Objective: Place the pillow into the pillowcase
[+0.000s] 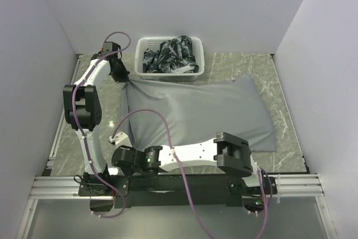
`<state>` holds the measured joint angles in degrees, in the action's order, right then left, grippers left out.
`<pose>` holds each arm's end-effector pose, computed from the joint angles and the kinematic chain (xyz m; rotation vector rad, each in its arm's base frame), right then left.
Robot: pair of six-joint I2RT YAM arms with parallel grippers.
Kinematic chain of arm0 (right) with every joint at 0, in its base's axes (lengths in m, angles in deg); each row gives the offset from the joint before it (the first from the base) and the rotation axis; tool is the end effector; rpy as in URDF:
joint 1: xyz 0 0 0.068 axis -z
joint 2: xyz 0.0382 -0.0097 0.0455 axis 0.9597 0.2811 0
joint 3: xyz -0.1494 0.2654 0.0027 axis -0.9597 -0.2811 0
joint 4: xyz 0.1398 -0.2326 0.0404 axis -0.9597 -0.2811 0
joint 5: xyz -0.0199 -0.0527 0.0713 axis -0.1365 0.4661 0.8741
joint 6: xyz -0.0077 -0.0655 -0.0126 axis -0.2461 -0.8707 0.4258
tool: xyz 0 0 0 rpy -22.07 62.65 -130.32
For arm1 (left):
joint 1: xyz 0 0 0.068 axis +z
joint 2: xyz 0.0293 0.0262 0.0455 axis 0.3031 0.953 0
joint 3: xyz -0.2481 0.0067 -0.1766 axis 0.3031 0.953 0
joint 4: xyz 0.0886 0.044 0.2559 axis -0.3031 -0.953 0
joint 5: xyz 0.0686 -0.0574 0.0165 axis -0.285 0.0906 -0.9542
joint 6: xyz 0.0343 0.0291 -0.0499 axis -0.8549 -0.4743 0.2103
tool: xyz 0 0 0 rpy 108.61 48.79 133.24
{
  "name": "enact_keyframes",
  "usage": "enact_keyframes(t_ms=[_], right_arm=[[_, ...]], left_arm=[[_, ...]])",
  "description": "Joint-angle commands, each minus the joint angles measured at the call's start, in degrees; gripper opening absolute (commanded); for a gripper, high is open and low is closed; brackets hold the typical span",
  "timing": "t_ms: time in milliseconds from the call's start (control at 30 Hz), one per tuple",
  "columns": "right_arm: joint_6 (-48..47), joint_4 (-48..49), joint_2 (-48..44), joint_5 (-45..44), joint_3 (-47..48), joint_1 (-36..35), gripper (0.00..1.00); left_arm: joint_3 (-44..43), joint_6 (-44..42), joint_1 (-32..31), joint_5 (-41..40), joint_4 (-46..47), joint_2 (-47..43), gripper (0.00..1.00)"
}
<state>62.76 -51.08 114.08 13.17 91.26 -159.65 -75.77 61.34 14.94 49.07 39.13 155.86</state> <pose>0.0488 0.4880 0.2302 -0.8884 2.2748 0.7303 0.4959 -0.0270 0.2376 -0.6881 2.5284 -0.3163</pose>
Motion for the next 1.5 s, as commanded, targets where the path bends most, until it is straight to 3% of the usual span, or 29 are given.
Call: enact_keyframes(t_ms=[0,100,300,333,400,433,500,533,700,733,900,1000,1200,1467], right_arm=[[-3.04,2.86,3.43,9.23,4.88,1.51,0.00],[-4.18,2.60,6.14,11.61,8.75,2.13,0.00],[-6.03,1.90,6.25,12.23,11.31,2.39,0.04],[-6.47,2.07,5.72,11.97,11.05,2.48,0.13],[-7.35,2.60,3.71,11.79,9.90,2.39,0.21],[-7.61,2.86,3.00,11.88,9.55,2.48,0.33],[-8.31,2.95,1.68,12.84,9.20,2.57,0.44],[-8.58,2.69,1.32,12.76,9.20,2.65,0.58],[-8.67,0.49,-6.47,8.91,5.25,2.92,0.92],[-8.32,0.40,-8.42,8.46,3.85,3.79,0.99],[-5.16,-0.04,-24.23,5.92,-7.92,9.23,1.00],[-3.23,-0.65,-34.25,4.06,-15.39,14.50,1.00],[0.20,-4.87,-53.76,-6.12,-28.75,23.30,1.00],[5.03,-10.41,-71.70,-15.18,-41.77,26.91,1.00]], left_arm=[[-2.46,-0.73,1.64,-2.25,5.40,-0.76,0.01],[-1.76,0.41,2.08,-3.31,6.27,-1.11,0.02],[0.00,3.04,4.00,-5.83,6.46,-3.83,0.21],[0.88,3.57,4.63,-6.90,6.98,-4.62,0.32],[1.93,4.88,5.24,-7.70,7.60,-7.07,0.47],[2.55,5.42,5.86,-8.49,7.51,-7.87,0.55],[3.43,6.64,6.39,-10.16,7.78,-10.16,0.65],[3.78,7.00,6.74,-10.77,7.69,-10.86,0.77],[5.10,6.74,6.74,-11.14,8.30,-17.45,0.99],[5.89,6.74,6.66,-10.44,8.74,-18.59,0.99],[10.02,6.04,2.97,-9.54,10.07,-28.00,0.99],[13.35,5.86,-4.05,-12.79,9.36,-33.09,0.99],[29.16,7.35,-19.77,-15.17,14.01,-46.62,0.99],[46.49,8.85,-30.25,-19.13,16.21,-60.15,0.99]])
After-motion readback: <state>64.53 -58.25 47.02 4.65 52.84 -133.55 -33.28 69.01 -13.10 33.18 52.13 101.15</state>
